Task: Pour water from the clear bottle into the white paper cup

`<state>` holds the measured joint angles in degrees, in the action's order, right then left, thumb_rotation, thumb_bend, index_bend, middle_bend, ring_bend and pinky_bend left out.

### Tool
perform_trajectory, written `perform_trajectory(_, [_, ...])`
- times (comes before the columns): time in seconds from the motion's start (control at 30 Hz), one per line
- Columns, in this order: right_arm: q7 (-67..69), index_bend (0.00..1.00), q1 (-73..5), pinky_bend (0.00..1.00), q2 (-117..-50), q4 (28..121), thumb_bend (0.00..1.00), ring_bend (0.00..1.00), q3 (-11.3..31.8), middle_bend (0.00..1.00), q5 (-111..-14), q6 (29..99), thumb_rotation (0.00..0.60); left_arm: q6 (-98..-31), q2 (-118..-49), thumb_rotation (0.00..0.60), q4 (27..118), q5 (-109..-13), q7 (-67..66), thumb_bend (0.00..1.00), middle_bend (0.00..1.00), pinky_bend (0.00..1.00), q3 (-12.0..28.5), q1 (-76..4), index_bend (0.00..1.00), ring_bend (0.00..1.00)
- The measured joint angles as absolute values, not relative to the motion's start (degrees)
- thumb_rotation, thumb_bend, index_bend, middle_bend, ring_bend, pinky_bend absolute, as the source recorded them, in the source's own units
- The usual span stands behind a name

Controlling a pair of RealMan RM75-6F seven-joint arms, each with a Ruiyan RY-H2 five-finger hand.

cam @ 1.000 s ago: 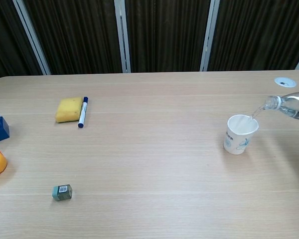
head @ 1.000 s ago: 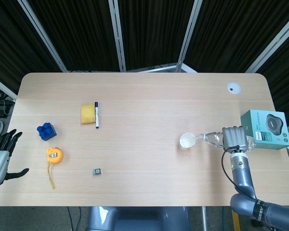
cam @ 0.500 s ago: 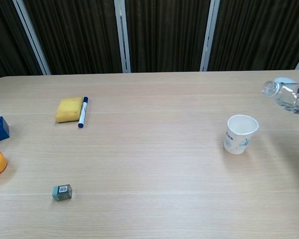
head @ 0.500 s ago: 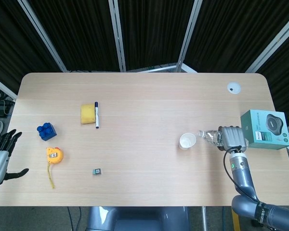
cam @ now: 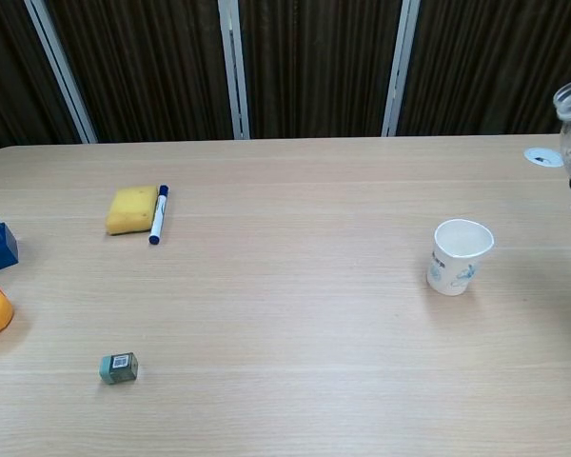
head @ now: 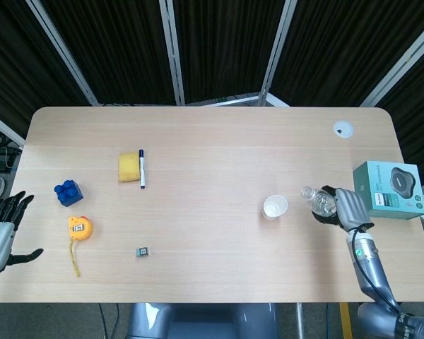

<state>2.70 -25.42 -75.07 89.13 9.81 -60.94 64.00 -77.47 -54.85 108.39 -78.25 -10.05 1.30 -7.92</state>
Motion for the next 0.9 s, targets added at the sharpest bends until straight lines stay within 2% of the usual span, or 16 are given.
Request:
perform_trajectory(0.2, [26.5, 0.55, -23.0, 0.50, -73.9, 86.5, 0.83, 0.55, 7.3, 0.63, -74.1, 64.6, 0.600, -78.2, -55.5, 0.600, 108.3, -78.1, -11.3, 0.00, 0.00, 0.00, 1.5, -7.8, 0.00, 0.00])
perform_trajectory(0.43, [52.7, 0.55, -22.6, 0.50, -74.0, 80.1, 0.83, 0.55, 1.4, 0.63, -94.0, 66.8, 0.600, -77.1, -55.9, 0.600, 108.2, -77.0, -11.9, 0.00, 0.00, 0.00, 1.6, -8.3, 0.00, 0.00])
perform_trajectory(0.63, [58.0, 0.56, -24.9, 0.50, -78.6, 75.3, 0.83, 0.55, -2.1, 0.63, -100.9, 68.0, 0.600, -77.1, -56.1, 0.600, 107.7, -75.3, -12.2, 0.00, 0.00, 0.00, 2.2, -8.5, 0.00, 0.00])
perform_trajectory(0.9, [57.1, 0.56, -27.8, 0.50, -84.8, 72.0, 0.83, 0.55, -2.6, 0.63, -101.3, 66.9, 0.600, -76.0, -56.5, 0.600, 106.7, -73.4, -12.3, 0.00, 0.00, 0.00, 2.6, -9.0, 0.00, 0.00])
